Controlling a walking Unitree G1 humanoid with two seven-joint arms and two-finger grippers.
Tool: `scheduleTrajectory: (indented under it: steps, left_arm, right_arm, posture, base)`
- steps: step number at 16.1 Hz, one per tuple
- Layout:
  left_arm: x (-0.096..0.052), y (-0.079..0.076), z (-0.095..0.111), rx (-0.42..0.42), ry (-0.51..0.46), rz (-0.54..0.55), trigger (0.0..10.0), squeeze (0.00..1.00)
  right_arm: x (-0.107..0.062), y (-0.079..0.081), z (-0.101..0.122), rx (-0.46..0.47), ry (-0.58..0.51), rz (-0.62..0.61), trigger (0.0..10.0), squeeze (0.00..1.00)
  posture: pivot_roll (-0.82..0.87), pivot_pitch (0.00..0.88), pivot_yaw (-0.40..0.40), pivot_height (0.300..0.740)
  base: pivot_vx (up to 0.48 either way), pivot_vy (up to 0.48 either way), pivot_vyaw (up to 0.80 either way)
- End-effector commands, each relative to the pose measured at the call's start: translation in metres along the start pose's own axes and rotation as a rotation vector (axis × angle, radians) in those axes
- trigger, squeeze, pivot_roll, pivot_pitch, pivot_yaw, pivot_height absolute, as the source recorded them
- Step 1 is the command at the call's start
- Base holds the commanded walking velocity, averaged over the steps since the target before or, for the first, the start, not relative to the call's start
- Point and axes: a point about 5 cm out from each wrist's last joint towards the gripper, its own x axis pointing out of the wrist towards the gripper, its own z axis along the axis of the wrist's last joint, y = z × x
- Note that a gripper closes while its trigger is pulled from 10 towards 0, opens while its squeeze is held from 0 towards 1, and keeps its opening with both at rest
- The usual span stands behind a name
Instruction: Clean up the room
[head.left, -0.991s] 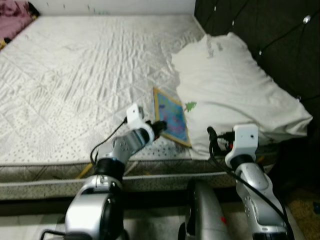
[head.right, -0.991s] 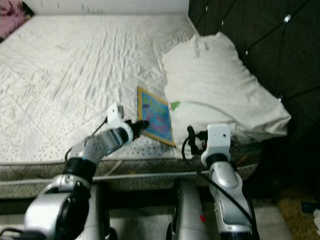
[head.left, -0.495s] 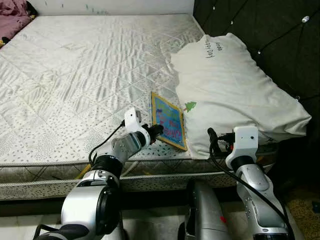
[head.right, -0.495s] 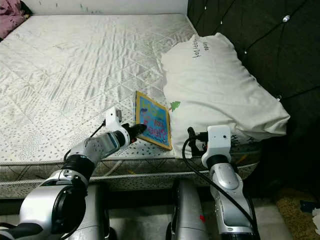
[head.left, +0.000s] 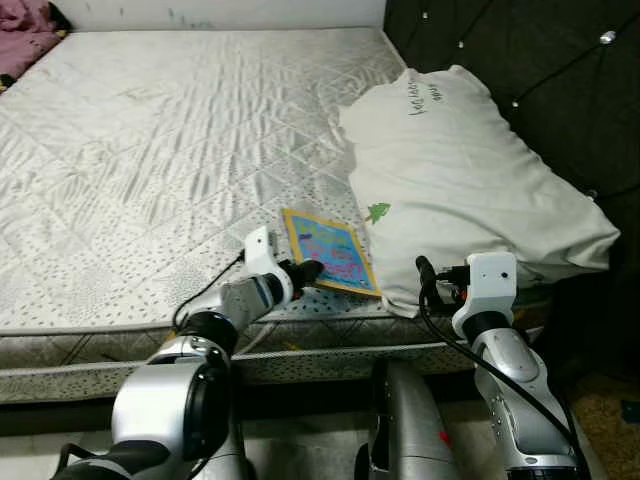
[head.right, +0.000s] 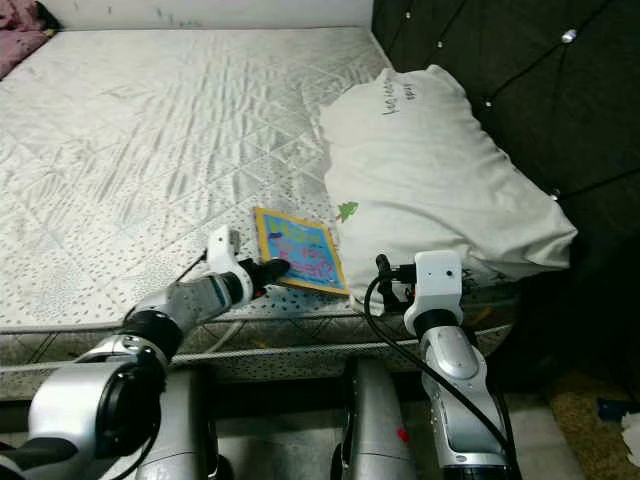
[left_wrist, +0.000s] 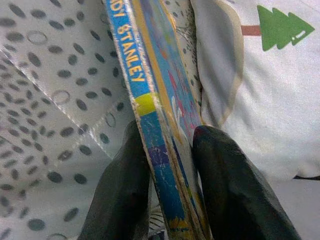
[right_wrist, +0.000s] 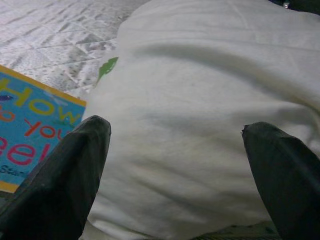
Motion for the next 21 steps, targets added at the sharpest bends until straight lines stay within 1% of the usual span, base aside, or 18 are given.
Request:
scheduleTrajectory:
  steps: [1, 6, 10, 12, 13, 15, 16, 17, 19, 20, 21]
  left_arm:
    - [0.0, -0.006, 0.012, 0.038, -0.027, -0.006, 10.0, 1.0]
    - [-0.01, 0.013, 0.025, 0.05, -0.069, 0.059, 10.0, 1.0]
    - [-0.014, 0.021, 0.029, 0.077, -0.079, 0.099, 10.0, 1.0]
    - [-0.017, 0.026, 0.032, 0.102, -0.091, 0.133, 10.0, 1.0]
    - [-0.019, 0.03, 0.036, 0.139, -0.103, 0.162, 10.0, 1.0]
    - [-0.023, 0.035, 0.041, 0.187, -0.116, 0.213, 10.0, 1.0]
    - [-0.023, 0.036, 0.041, 0.19, -0.119, 0.219, 10.0, 1.0]
    - [-0.03, 0.044, 0.053, 0.299, -0.17, 0.331, 10.0, 1.0]
    - [-0.037, 0.047, 0.068, 0.378, -0.254, 0.411, 10.0, 1.0]
    - [-0.038, 0.047, 0.07, 0.384, -0.269, 0.42, 10.0, 1.0]
    - [-0.043, 0.045, 0.079, 0.444, -0.372, 0.442, 10.0, 1.0]
  right_arm:
    - [0.0, -0.001, 0.006, -0.012, -0.024, 0.007, 10.0, 0.0]
    - [0.003, 0.0, 0.008, -0.019, -0.029, 0.014, 10.0, 0.0]
    - [0.004, 0.001, 0.007, -0.023, -0.03, 0.017, 10.0, 0.0]
    - [0.006, 0.002, 0.008, -0.022, -0.033, 0.016, 10.0, 0.0]
    - [0.006, 0.002, 0.008, -0.02, -0.035, 0.012, 10.0, 0.0]
    - [0.008, 0.003, 0.008, -0.016, -0.039, 0.009, 10.0, 0.0]
    - [0.008, 0.003, 0.008, -0.015, -0.039, 0.008, 10.0, 0.0]
    - [0.011, 0.005, 0.009, -0.009, -0.046, 0.008, 10.0, 0.0]
    - [0.014, 0.007, 0.011, -0.006, -0.057, 0.016, 10.0, 0.0]
    - [0.015, 0.008, 0.011, -0.006, -0.06, 0.018, 10.0, 0.0]
    - [0.021, 0.014, 0.016, -0.003, -0.077, 0.057, 10.0, 0.0]
  posture:
    - [-0.07, 0.011, -0.021, 0.51]
    - [-0.06, 0.01, -0.032, 0.51]
    - [-0.06, 0.007, -0.031, 0.51]
    - [-0.06, 0.007, -0.025, 0.51]
    - [-0.06, 0.005, -0.025, 0.51]
    - [-0.05, 0.0, -0.018, 0.51]
    - [-0.05, 0.0, -0.018, 0.51]
    - [-0.05, 0.0, -0.01, 0.51]
    - [-0.04, 0.0, 0.0, 0.51]
    - [-0.04, 0.0, 0.0, 0.51]
    - [-0.02, 0.0, 0.016, 0.51]
  base:
    - [0.0, 0.0, 0.0]
    - [0.0, 0.0, 0.0]
    - [0.0, 0.0, 0.0]
    - [0.0, 0.0, 0.0]
    - [0.0, 0.0, 0.0]
    - [0.0, 0.0, 0.0]
    - [0.0, 0.0, 0.0]
    - [0.0, 0.0, 0.0]
    - [0.0, 0.0, 0.0]
    - [0.0, 0.0, 0.0]
    - [0.0, 0.0, 0.0]
